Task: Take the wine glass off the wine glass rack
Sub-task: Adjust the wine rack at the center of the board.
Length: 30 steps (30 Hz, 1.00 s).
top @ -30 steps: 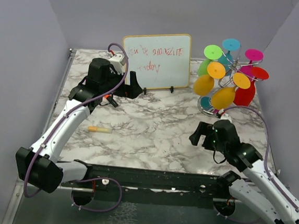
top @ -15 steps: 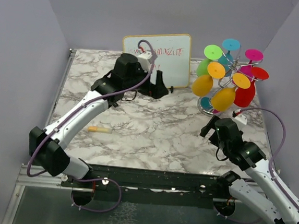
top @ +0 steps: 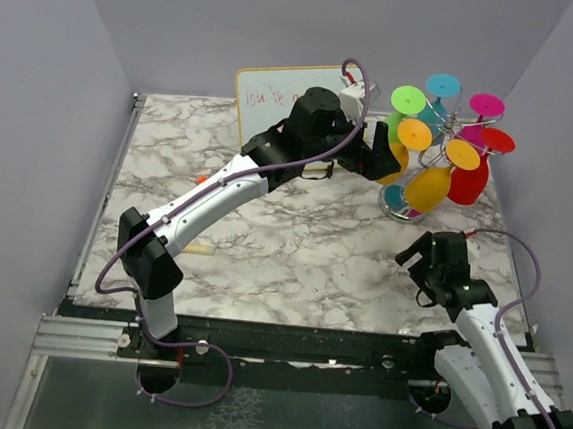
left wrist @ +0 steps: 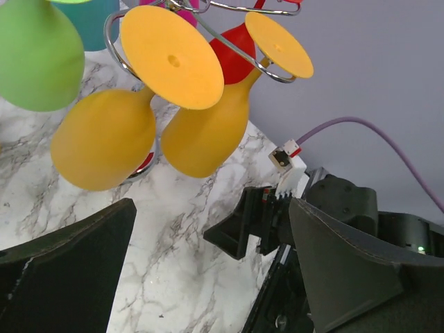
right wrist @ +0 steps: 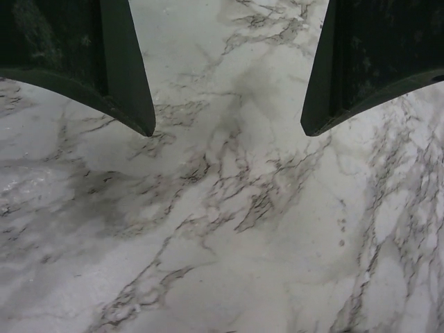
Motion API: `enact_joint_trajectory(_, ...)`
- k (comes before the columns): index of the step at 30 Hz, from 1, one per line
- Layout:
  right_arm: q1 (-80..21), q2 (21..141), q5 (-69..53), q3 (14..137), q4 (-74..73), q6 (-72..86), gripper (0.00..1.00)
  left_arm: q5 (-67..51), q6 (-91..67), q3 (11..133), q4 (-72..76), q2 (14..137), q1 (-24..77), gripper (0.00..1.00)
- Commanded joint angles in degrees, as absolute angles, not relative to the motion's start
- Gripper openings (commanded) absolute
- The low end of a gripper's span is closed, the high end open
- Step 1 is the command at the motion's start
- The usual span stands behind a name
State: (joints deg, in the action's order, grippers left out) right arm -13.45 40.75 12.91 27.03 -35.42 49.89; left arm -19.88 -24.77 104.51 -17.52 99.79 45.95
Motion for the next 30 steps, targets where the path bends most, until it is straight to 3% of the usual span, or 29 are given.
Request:
enact_joint_trajectory(1,-4.9,43.0,-1.1,23.1,-26.5,46.2,0.91,-17.3,-28.0,107.6,-16.6,101.9,47.0,0.92)
enact_joint_trajectory(14,3.6,55.0,-11.1,18.2,1.0,44.7,0.75,-12.3,-24.7,96.9,-15.3,95.0,47.0,0.93)
enact_joint_trajectory(21,7.7,70.1,-18.3,16.4,23.5,47.7,0.71,-10.5,-24.2,94.2,-15.3,92.7,47.0,0.94)
enact_joint_trajectory(30,8.0,89.2,-23.7,20.0,40.4,51.2,0.63,-8.6,-23.8,91.9,-15.7,90.8,47.0,0.94)
